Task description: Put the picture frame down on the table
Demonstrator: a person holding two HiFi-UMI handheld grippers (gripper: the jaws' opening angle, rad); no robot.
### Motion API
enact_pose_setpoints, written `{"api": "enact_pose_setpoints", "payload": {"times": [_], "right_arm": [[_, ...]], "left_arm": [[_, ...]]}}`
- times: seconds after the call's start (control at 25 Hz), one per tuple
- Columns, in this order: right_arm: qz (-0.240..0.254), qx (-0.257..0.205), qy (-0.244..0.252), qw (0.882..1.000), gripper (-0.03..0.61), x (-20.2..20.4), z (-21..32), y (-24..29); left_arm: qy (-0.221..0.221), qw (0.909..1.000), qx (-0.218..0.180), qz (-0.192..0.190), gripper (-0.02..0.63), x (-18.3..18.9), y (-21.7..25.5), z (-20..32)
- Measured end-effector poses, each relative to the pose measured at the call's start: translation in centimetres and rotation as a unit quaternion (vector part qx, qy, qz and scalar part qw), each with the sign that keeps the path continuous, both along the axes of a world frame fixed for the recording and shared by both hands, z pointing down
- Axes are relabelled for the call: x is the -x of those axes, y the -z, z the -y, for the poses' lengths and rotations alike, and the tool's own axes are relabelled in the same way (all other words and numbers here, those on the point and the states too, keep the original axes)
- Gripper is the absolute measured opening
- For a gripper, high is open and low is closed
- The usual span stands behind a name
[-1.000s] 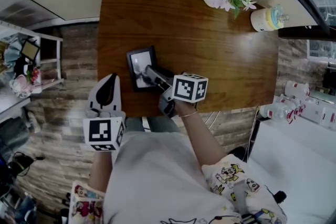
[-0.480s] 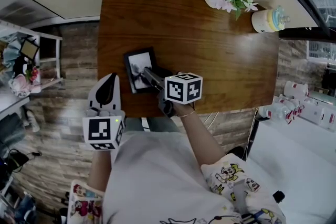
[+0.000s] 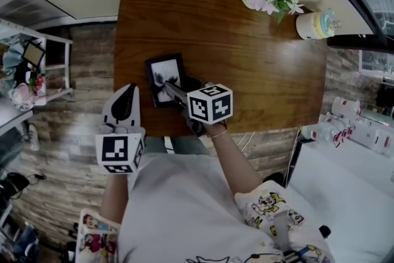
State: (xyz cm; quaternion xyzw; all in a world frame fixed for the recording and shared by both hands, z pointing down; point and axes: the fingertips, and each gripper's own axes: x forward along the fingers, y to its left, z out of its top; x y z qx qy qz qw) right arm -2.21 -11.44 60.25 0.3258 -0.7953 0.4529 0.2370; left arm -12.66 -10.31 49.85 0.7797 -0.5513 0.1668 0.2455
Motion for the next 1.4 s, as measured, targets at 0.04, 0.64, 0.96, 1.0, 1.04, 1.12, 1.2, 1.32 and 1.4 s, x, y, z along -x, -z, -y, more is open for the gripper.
{"api": "enact_pose_setpoints", "payload": {"times": [0.04,0.64,0.96,1.0,1.04,1.12,1.2,1.32,1.4], "right_arm": [[-0.007,-0.004,0.007,1.000,0.195,0.0,-0.1,-0.1],[-0.072,-0.041,0.025,0.996,0.255,-1.9,-0.2,-0.8],[-0.072,-0.044,0.015,0.996,0.255,-2.7,-0.2,-0.4],[-0.072,-0.045,0.015,0.996,0.255,-2.8,-0.2,-0.3],[-0.071,-0.047,0.015,0.996,0.255,-2.7,-0.2,-0.2],[-0.068,-0.050,0.015,0.996,0.255,-2.8,-0.1,0.2],[-0.067,-0.054,0.014,0.996,0.255,-2.9,-0.1,0.6],[-0.064,-0.062,0.014,0.996,0.255,-3.0,-0.1,1.4],[-0.061,-0.069,0.013,0.996,0.255,-3.0,0.0,2.1]], "left_arm": [[0.001,1.0000,0.001,0.000,0.003,0.0,0.0,0.0],[0.010,0.9999,0.000,0.003,0.003,0.2,0.0,-0.5],[0.012,0.9999,-0.005,0.003,0.003,0.0,0.3,-0.6],[0.012,0.9999,-0.006,0.003,0.003,0.0,0.3,-0.6],[0.013,0.9999,-0.007,0.003,0.003,0.0,0.4,-0.6],[0.014,0.9999,-0.010,0.004,0.003,0.0,0.7,-0.5],[0.014,0.9998,-0.014,0.004,0.003,-0.1,1.0,-0.5],[0.013,0.9997,-0.022,0.006,0.003,-0.1,1.7,-0.4],[0.013,0.9995,-0.027,0.007,0.003,0.0,2.2,-0.4]]}}
